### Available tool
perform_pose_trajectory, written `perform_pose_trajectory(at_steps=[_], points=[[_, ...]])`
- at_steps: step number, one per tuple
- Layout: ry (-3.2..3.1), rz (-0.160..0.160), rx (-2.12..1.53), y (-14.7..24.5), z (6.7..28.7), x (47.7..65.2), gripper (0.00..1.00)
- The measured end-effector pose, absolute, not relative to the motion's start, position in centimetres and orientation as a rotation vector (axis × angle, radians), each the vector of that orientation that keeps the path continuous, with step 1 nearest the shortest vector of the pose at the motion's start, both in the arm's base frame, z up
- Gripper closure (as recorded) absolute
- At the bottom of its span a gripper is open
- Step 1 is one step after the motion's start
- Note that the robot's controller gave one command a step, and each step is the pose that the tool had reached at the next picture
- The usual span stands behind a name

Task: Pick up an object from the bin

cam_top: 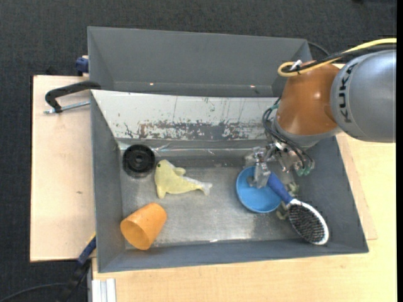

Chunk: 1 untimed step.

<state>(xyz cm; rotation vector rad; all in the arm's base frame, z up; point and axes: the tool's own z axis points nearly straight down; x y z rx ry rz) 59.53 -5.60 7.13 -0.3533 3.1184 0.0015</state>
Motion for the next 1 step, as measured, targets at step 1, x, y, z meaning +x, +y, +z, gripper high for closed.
perform_pose_trajectory(at_steps=[1], points=[[3.113,-0.004,-0.285,-5.41,23.95,57.71,1.00]])
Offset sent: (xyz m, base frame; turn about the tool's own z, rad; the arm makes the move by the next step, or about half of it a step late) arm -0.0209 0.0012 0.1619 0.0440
